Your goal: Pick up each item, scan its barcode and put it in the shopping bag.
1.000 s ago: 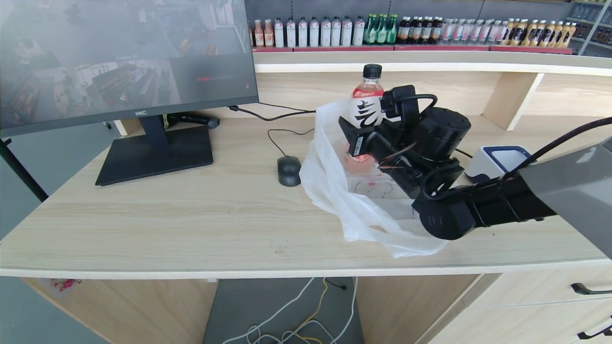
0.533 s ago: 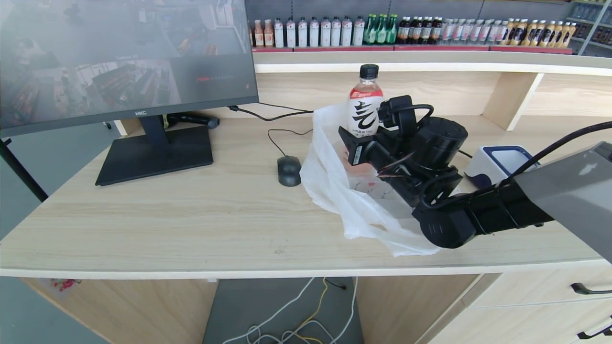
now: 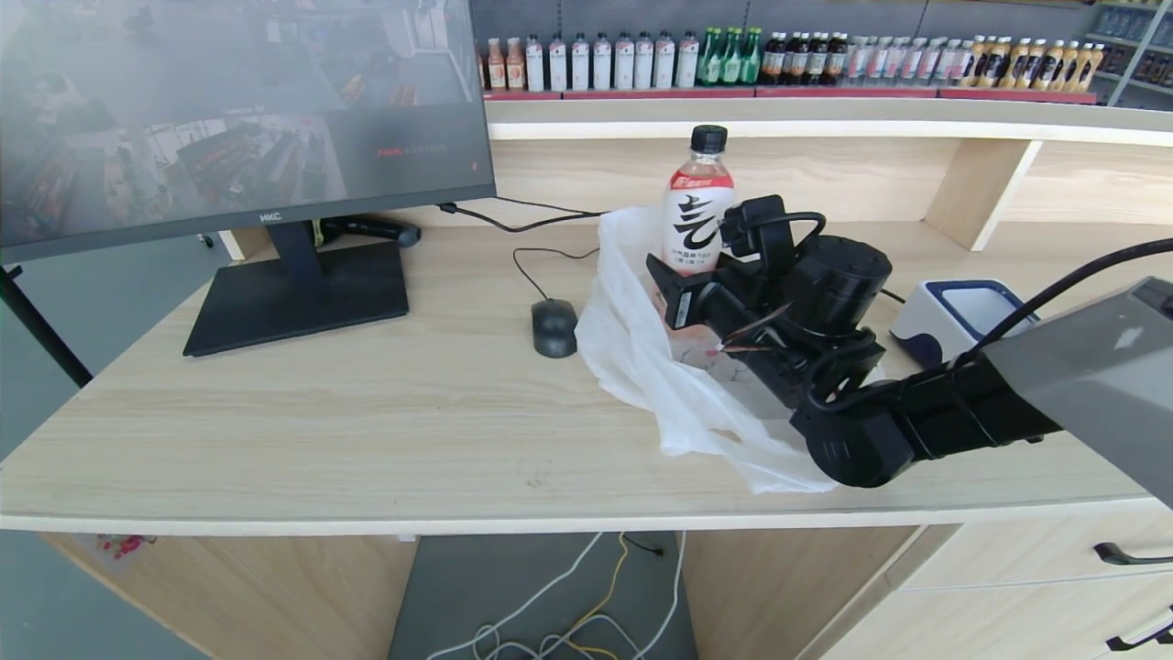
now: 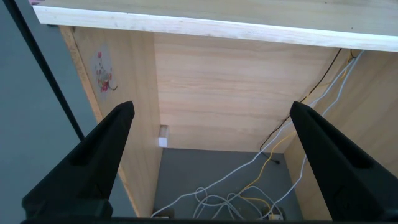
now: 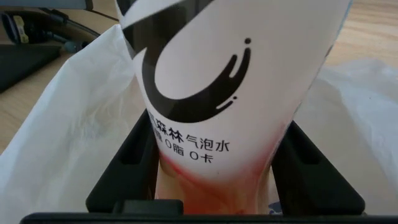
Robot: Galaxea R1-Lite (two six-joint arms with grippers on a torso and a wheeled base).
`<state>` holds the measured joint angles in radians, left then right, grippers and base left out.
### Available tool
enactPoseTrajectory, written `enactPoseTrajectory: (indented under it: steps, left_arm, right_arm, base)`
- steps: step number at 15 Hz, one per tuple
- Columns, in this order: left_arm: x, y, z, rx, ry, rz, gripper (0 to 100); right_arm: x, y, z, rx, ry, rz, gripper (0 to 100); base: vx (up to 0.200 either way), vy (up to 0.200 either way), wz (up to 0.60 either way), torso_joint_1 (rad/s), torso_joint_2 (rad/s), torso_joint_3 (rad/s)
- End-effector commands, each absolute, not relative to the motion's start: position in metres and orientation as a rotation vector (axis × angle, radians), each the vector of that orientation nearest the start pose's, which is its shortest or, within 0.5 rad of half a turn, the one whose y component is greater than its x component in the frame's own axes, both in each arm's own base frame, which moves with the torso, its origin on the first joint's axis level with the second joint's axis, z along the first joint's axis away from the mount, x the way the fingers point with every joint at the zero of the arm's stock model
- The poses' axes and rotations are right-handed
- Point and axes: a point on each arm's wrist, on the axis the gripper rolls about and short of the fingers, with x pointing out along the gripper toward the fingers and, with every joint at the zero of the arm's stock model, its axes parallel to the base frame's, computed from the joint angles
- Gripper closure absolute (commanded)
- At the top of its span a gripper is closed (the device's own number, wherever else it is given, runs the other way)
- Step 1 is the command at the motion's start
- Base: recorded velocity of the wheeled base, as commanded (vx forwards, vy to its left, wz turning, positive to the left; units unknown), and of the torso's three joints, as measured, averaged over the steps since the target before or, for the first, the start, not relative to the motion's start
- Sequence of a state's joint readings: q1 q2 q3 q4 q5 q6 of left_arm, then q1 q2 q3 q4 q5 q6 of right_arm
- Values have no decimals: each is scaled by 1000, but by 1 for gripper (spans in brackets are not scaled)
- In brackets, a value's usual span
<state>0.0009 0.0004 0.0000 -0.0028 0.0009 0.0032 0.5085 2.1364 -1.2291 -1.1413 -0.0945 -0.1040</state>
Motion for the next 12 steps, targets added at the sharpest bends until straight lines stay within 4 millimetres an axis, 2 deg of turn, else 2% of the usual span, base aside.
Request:
enactPoseTrajectory:
  steps: [1, 2, 3, 8, 12]
  left_arm:
    - [-23, 0, 76, 3, -3, 3, 0]
    - [-23, 0, 76, 3, -3, 3, 0]
    - [-23, 0, 76, 3, -3, 3, 0]
    - [-23, 0, 76, 3, -3, 3, 0]
    - [-23, 0, 76, 3, -3, 3, 0]
  right_arm:
    - [374, 206, 185, -34, -241, 400, 100]
    - [374, 206, 184, -35, -238, 400, 100]
    - [374, 206, 185, -34, -241, 400, 0]
    - [372, 205, 191, -18, -277, 398, 0]
    - [360, 200, 200, -12, -294, 400, 0]
  base:
    - [0, 0, 0, 0, 0, 0]
    - [0, 0, 0, 0, 0, 0]
    - [0, 0, 0, 0, 0, 0]
    - [0, 0, 0, 0, 0, 0]
    - [0, 0, 0, 0, 0, 0]
